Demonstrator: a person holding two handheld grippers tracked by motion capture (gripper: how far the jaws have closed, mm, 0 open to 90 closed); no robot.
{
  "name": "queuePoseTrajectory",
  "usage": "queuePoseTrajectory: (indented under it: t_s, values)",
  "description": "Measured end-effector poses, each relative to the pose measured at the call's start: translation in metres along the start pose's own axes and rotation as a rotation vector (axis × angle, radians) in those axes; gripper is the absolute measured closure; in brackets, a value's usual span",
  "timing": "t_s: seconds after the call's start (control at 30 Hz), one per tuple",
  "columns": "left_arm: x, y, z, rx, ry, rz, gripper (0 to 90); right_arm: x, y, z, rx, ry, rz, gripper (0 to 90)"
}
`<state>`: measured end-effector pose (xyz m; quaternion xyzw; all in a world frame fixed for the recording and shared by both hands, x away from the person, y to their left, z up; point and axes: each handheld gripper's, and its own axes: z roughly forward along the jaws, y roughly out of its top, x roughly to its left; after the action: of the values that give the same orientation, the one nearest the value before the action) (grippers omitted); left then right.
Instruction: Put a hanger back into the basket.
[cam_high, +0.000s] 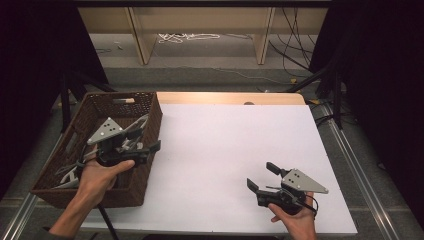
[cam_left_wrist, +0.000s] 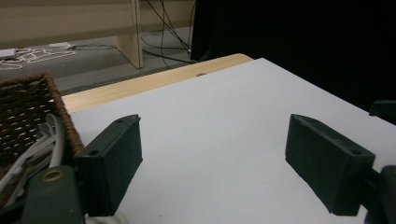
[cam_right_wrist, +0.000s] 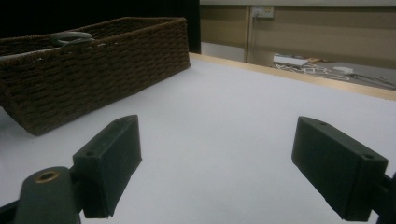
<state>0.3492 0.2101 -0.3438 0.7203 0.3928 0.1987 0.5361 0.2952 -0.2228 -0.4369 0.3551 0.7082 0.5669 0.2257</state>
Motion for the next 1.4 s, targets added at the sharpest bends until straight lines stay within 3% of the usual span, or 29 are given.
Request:
queuePoseTrajectory:
  t_s: [0.17, 0.43, 0.57, 0.7, 0.8, 0.83, 0.93, 0.97, 1.0, 1.03, 1.1, 1.17, 1.2, 1.23, 1.3, 1.4]
  values:
    - [-0.012, -0.006, 0.009, -0.005, -0.026, 0.026, 18.5, 0.0, 0.001, -0.002, 0.015, -0.008, -0.007, 16.6]
    - [-0.029, -0.013, 0.022, -0.064, -0.047, 0.007, 16.1, 0.0, 0.001, -0.002, 0.022, -0.009, -0.007, 16.6]
    - [-0.037, -0.024, 0.03, -0.07, -0.08, 0.019, 15.9, 0.0, 0.001, -0.001, -0.002, -0.014, -0.013, 16.5]
    - [-0.044, -0.036, 0.037, -0.071, -0.081, 0.037, 15.9, -0.001, 0.001, -0.001, -0.008, -0.009, -0.036, 16.5]
    - [-0.045, -0.043, 0.04, -0.084, -0.075, 0.054, 16.0, 0.0, 0.001, -0.002, 0.006, 0.001, -0.01, 16.4]
    - [-0.047, -0.046, 0.04, -0.081, -0.084, 0.037, 16.0, 0.0, 0.001, -0.002, -0.007, 0.0, -0.019, 16.5]
    - [-0.047, -0.053, 0.042, -0.093, -0.059, 0.08, 16.0, 0.0, 0.002, -0.001, -0.023, -0.002, -0.035, 16.3]
    - [-0.049, -0.056, 0.042, -0.084, -0.068, 0.05, 16.0, 0.0, 0.002, -0.002, -0.022, -0.004, -0.033, 16.2]
    - [-0.027, -0.047, 0.04, -0.104, 0.047, 0.39, 16.0, 0.0, 0.002, -0.002, -0.023, -0.004, -0.036, 16.2]
    - [-0.026, -0.048, 0.038, -0.096, 0.073, 0.417, 16.0, 0.002, 0.002, -0.003, -0.009, -0.005, -0.024, 16.2]
    - [-0.031, -0.056, 0.039, -0.102, -0.003, 0.399, 16.0, 0.003, 0.002, -0.004, 0.004, 0.004, -0.013, 16.1]
    - [-0.032, -0.061, 0.038, -0.104, -0.011, 0.41, 15.9, 0.004, 0.002, -0.003, -0.007, 0.014, -0.005, 15.9]
    - [-0.052, -0.074, 0.039, -0.127, -0.066, 0.124, 15.9, 0.004, 0.002, -0.004, 0.007, 0.016, -0.005, 15.8]
    - [-0.056, -0.076, 0.038, -0.113, -0.076, 0.095, 15.9, 0.004, 0.002, -0.004, -0.005, 0.02, -0.013, 15.7]
    - [-0.057, -0.078, 0.036, -0.115, -0.085, 0.115, 15.9, 0.005, 0.003, -0.006, -0.007, 0.019, -0.013, 15.7]
    - [-0.06, -0.084, 0.034, -0.123, -0.088, 0.102, 15.9, 0.006, 0.002, -0.01, -0.007, -0.007, -0.011, 15.7]
